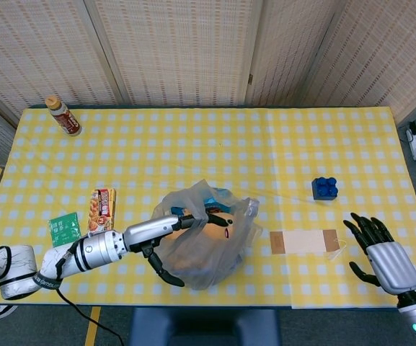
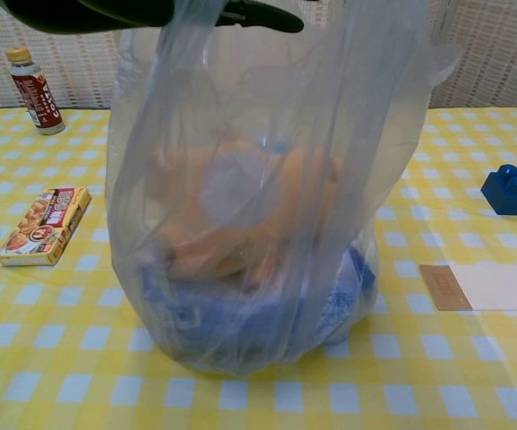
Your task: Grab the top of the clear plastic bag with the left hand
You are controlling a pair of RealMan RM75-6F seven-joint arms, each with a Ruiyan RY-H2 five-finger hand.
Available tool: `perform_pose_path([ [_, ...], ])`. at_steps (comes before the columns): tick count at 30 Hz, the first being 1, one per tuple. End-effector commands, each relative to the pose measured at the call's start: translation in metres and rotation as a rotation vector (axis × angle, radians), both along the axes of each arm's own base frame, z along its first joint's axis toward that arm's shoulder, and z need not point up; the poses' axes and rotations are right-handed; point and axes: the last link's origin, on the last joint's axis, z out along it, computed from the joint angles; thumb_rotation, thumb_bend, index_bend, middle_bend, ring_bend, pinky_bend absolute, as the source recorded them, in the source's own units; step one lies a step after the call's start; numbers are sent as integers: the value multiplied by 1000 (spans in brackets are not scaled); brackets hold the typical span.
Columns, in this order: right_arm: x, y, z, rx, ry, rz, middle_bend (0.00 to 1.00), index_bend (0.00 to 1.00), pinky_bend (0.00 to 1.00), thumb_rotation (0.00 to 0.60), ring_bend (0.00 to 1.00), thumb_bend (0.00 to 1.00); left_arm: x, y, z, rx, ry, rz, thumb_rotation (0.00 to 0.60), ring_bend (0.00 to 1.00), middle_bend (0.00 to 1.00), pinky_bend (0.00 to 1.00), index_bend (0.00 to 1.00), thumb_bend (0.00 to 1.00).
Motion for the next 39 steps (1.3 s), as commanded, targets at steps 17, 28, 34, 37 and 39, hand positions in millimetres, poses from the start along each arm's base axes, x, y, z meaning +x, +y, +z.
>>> perform_pose_path([
  [17,-1,-1,2,-2,-4,-4,0,0,0,600,0,364,32,6,-22,-135,26,9,600,0,93,76,8,21],
  [28,-3,-3,2,0,-4,-12,0,0,0,600,0,365,51,15,-23,-203,-23,53,600,0,82,83,6,22],
  [34,-3,-3,4,0,-14,-12,0,0,0,600,0,364,58,12,-20,-256,-36,34,600,0,81,127,0,21],
  [37,-2,-3,5,8,-25,-11,0,0,0,600,0,364,63,10,-19,-267,-38,20,600,0,81,135,0,21],
  [39,-3,-3,6,7,-22,-10,0,0,0,600,0,364,69,8,-19,-293,-41,16,600,0,81,140,0,21],
])
